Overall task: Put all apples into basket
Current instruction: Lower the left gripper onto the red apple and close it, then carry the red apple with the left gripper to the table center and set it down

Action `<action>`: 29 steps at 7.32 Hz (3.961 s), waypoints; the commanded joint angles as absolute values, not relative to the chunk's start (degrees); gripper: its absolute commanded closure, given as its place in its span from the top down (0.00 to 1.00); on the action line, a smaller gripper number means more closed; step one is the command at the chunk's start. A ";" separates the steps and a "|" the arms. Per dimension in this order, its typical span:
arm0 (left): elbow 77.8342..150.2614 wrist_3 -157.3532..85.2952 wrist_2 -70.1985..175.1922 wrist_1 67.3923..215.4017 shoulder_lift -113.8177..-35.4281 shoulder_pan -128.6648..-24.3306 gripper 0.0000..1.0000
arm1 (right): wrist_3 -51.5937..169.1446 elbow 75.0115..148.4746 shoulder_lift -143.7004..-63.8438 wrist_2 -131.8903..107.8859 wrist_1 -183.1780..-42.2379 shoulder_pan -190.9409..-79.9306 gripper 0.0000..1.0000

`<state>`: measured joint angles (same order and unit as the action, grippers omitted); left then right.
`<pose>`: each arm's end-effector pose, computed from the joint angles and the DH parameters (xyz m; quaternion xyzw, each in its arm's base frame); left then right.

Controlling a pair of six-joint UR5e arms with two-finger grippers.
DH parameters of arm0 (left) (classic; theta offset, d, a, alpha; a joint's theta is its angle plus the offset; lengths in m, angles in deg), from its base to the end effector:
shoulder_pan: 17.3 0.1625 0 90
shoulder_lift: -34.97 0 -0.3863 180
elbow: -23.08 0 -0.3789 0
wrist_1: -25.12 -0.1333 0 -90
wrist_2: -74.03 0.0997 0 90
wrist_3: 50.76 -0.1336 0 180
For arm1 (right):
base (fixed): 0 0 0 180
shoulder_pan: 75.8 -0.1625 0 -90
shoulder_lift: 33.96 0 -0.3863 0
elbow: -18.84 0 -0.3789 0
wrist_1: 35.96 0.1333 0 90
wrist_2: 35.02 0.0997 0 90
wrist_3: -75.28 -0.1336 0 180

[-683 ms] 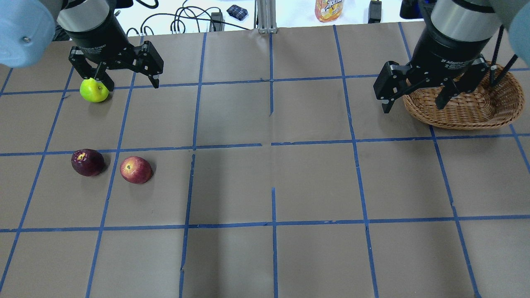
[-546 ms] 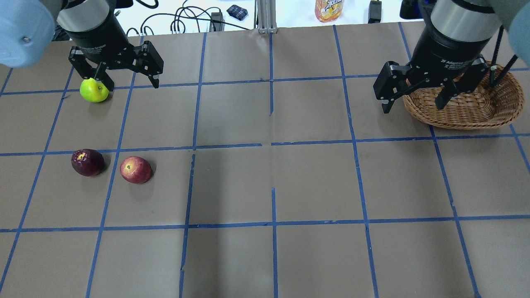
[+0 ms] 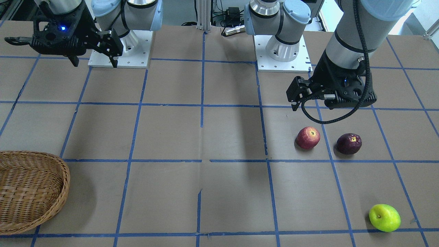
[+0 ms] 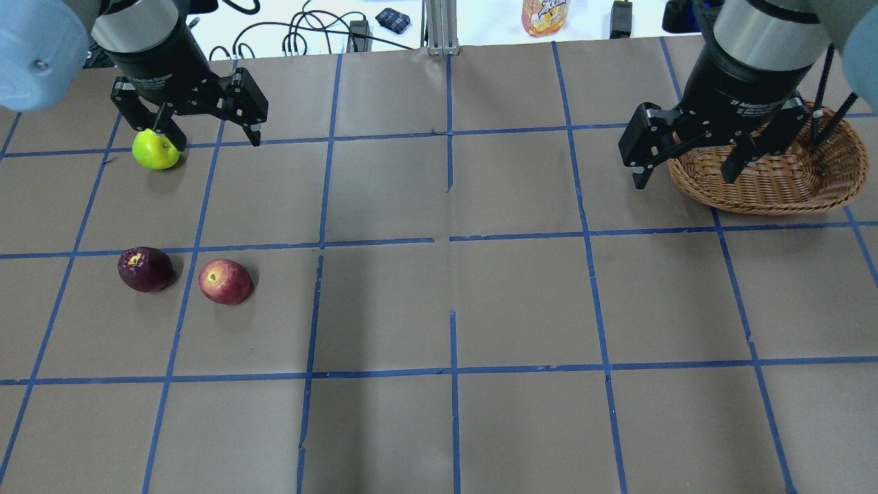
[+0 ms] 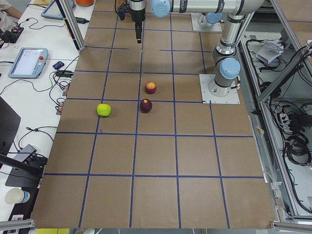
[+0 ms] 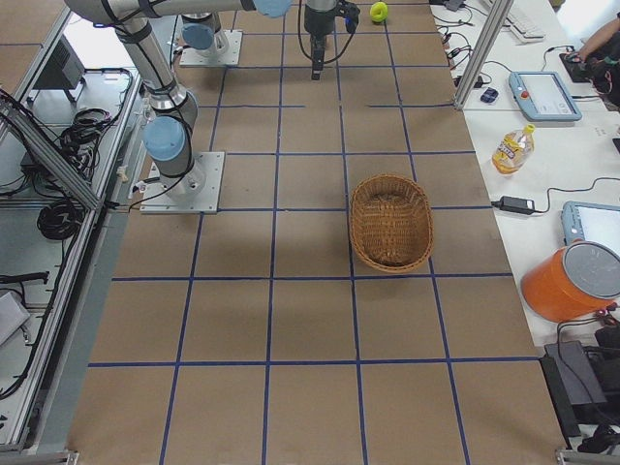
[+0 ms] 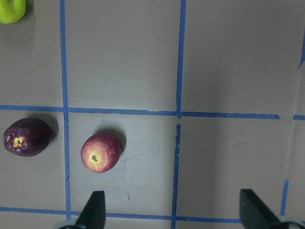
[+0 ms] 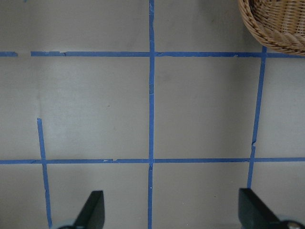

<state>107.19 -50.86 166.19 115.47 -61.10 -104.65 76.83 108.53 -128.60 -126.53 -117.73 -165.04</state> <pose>-0.1042 -0.5236 0.4110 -0.0222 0.9996 0.0051 0.0187 0.1240 -0.4398 0.4412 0.0073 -0.9995 -0.0289 0.0126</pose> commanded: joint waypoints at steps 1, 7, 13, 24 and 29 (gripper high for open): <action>107.80 -54.77 166.58 117.39 -61.44 -100.48 1.00 | 76.94 108.57 -128.53 -126.61 -117.79 -165.01 1.00; 126.24 -76.69 159.38 100.54 -67.14 -83.75 1.00 | 76.42 108.57 -128.62 -126.08 -120.68 -165.01 1.00; 134.43 -76.34 157.61 91.93 -72.16 -84.45 1.00 | 76.42 108.57 -128.53 -126.60 -120.78 -165.01 1.00; 133.32 -73.79 154.80 89.36 -73.23 -85.85 0.23 | 76.68 108.57 -128.53 -126.78 -121.13 -164.57 1.00; 119.51 -44.67 152.27 86.56 -79.35 -112.27 0.16 | 76.86 108.57 -128.45 -126.69 -121.30 -164.84 1.00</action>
<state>122.21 -52.00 153.87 88.09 -76.88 -106.47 76.81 108.57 -128.48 -126.73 -121.23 -164.81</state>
